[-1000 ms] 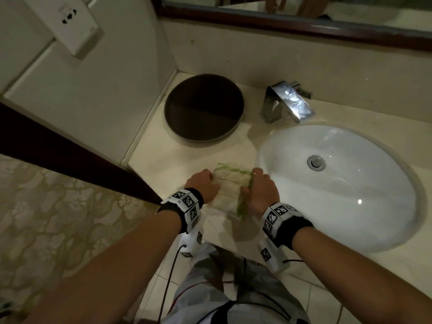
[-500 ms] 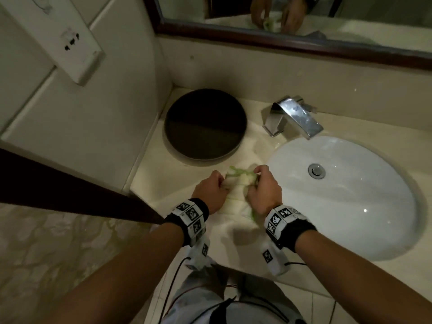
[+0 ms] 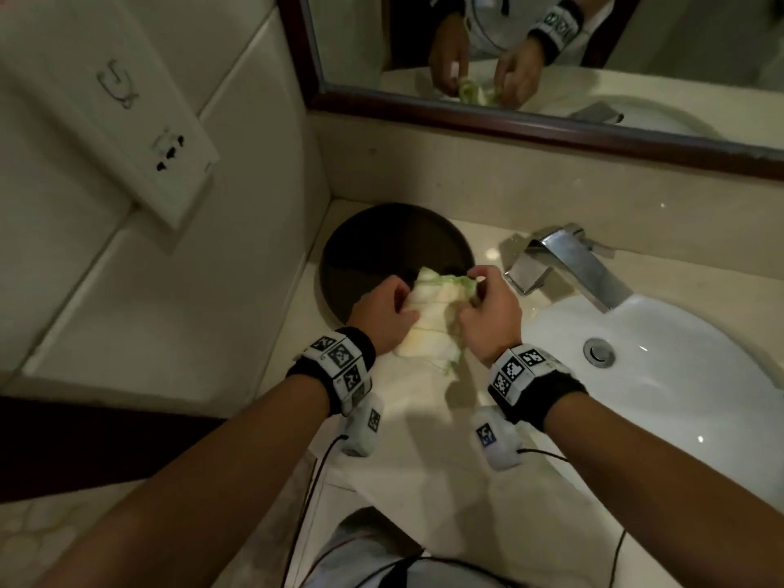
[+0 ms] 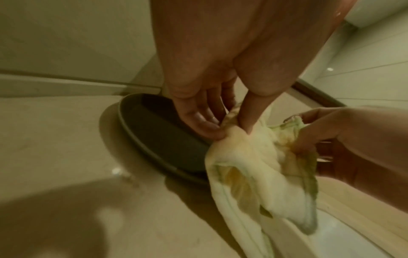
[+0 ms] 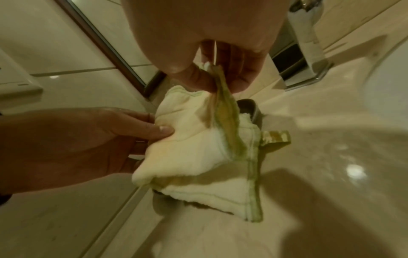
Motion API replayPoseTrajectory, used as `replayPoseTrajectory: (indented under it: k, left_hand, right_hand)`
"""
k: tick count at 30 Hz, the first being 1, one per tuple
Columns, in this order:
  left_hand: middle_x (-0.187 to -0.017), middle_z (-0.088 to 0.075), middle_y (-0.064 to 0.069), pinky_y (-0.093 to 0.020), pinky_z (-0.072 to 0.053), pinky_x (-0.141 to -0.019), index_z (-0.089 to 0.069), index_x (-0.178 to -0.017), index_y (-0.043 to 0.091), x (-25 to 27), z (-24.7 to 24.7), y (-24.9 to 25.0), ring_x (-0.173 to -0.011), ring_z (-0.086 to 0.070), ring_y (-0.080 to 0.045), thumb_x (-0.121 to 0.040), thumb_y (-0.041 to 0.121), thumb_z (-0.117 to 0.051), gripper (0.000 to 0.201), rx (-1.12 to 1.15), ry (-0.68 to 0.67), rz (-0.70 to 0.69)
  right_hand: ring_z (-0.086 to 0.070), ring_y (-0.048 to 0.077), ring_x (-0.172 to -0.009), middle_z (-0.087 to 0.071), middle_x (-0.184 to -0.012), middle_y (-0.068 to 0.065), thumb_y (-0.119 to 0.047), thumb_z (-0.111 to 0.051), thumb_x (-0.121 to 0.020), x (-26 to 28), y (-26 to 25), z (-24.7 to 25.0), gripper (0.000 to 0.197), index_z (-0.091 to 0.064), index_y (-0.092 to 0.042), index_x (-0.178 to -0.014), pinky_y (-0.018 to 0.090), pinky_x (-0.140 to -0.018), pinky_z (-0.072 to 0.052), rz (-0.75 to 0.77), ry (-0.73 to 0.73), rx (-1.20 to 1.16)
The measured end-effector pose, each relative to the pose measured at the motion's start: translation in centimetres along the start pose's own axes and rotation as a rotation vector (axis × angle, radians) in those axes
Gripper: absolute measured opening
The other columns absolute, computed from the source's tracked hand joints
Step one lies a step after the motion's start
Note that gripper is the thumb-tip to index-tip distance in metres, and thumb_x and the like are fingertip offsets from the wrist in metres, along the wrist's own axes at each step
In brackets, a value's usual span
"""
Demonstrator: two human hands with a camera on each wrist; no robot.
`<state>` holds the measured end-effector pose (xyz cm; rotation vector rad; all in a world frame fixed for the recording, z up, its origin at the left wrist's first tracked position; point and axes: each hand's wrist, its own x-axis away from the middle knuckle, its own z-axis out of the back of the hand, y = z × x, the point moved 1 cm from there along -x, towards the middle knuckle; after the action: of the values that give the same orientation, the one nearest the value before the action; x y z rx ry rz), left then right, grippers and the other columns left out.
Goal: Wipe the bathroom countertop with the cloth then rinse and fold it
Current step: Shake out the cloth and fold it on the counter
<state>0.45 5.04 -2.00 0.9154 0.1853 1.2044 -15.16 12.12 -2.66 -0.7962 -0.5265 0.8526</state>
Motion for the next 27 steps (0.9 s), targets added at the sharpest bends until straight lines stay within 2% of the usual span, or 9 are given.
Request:
replayPoseTrajectory:
  k: [5, 9, 11, 14, 16, 18, 20, 22, 27]
  left_hand:
    - [-0.092, -0.06, 0.004, -0.028, -0.045, -0.076, -0.055, -0.097, 0.022, -4.3, 2.3, 0.0, -0.087, -0.058, -0.018, -0.082, 0.024, -0.071, 0.022, 0.081, 0.035, 0.022]
    - [-0.104, -0.063, -0.002, -0.03, -0.048, -0.082, -0.057, -0.105, 0.018, -7.6, 3.3, -1.6, -0.095, -0.059, -0.019, -0.084, 0.026, -0.07, 0.027, 0.119, 0.081, 0.095]
    - [-0.111, -0.063, -0.006, -0.029, -0.046, -0.081, -0.056, -0.113, 0.015, -8.5, 3.5, -2.4, -0.097, -0.058, -0.019, -0.086, 0.023, -0.066, 0.03, 0.082, 0.095, 0.142]
    - [-0.129, -0.054, -0.015, -0.038, -0.045, -0.097, -0.043, -0.136, 0.011, -9.2, 3.7, -3.5, -0.118, -0.053, -0.032, -0.087, 0.012, -0.06, 0.052, -0.091, 0.089, 0.192]
    - [-0.134, -0.047, -0.018, -0.041, -0.042, -0.1, -0.04, -0.138, 0.009, -9.0, 3.7, -3.6, -0.123, -0.048, -0.036, -0.085, 0.008, -0.058, 0.056, -0.251, 0.096, 0.135]
    - [-0.132, -0.047, -0.016, -0.039, -0.043, -0.097, -0.049, -0.131, 0.01, -8.8, 3.4, -3.5, -0.12, -0.048, -0.034, -0.081, 0.008, -0.057, 0.051, -0.342, 0.076, 0.031]
    - [-0.136, -0.044, -0.012, -0.037, -0.04, -0.102, -0.051, -0.132, 0.013, -8.5, 2.8, -3.6, -0.124, -0.044, -0.03, -0.081, 0.012, -0.059, 0.051, -0.364, 0.01, -0.031]
    - [-0.141, -0.041, -0.008, -0.035, -0.037, -0.106, -0.05, -0.134, 0.015, -8.3, 2.5, -3.7, -0.127, -0.041, -0.027, -0.083, 0.016, -0.061, 0.052, -0.39, -0.021, -0.055]
    - [-0.137, -0.045, -0.008, -0.041, -0.042, -0.101, -0.054, -0.128, 0.012, -7.9, 2.2, -4.0, -0.122, -0.043, -0.028, -0.082, 0.017, -0.059, 0.047, -0.476, -0.018, -0.1]
  right_hand:
    - [-0.06, 0.024, -0.084, -0.064, -0.097, 0.003, -0.009, -0.058, -0.073, -4.6, -2.2, -1.3, 0.042, -0.052, -0.023, -0.112, 0.037, -0.077, -0.051, 0.012, 0.013, -0.014]
    - [-0.06, 0.024, -0.097, -0.064, -0.109, 0.004, -0.008, -0.058, -0.076, -7.1, -3.3, -3.5, 0.045, -0.052, -0.02, -0.119, 0.032, -0.085, -0.047, 0.027, -0.018, 0.015]
    - [-0.057, 0.027, -0.108, -0.061, -0.119, 0.009, -0.008, -0.058, -0.077, -8.0, -3.4, -4.5, 0.051, -0.049, -0.017, -0.126, 0.033, -0.092, -0.044, 0.021, -0.074, 0.057]
    - [-0.051, 0.032, -0.115, -0.054, -0.125, 0.014, -0.015, -0.062, -0.078, -8.8, -3.2, -5.7, 0.055, -0.046, -0.014, -0.131, 0.038, -0.098, -0.043, 0.072, -0.164, 0.229]
    - [-0.045, 0.034, -0.117, -0.048, -0.127, 0.015, -0.018, -0.065, -0.079, -8.4, -3.2, -6.3, 0.056, -0.048, -0.014, -0.131, 0.04, -0.096, -0.042, 0.167, -0.241, 0.4]
    - [-0.043, 0.036, -0.115, -0.047, -0.126, 0.016, -0.019, -0.064, -0.079, -7.7, -3.1, -6.9, 0.053, -0.052, -0.012, -0.13, 0.042, -0.093, -0.045, 0.284, -0.285, 0.487]
    - [-0.044, 0.037, -0.113, -0.048, -0.125, 0.017, -0.022, -0.062, -0.08, -7.0, -2.8, -7.7, 0.05, -0.053, -0.012, -0.129, 0.045, -0.092, -0.046, 0.353, -0.337, 0.541]
    - [-0.045, 0.036, -0.112, -0.047, -0.129, 0.015, -0.027, -0.058, -0.085, -6.6, -2.6, -8.2, 0.049, -0.052, -0.013, -0.131, 0.045, -0.092, -0.046, 0.357, -0.4, 0.626]
    - [-0.044, 0.031, -0.118, -0.046, -0.134, 0.011, -0.035, -0.052, -0.088, -5.7, -2.3, -8.1, 0.043, -0.053, -0.012, -0.124, 0.042, -0.09, -0.048, 0.378, -0.458, 0.712]
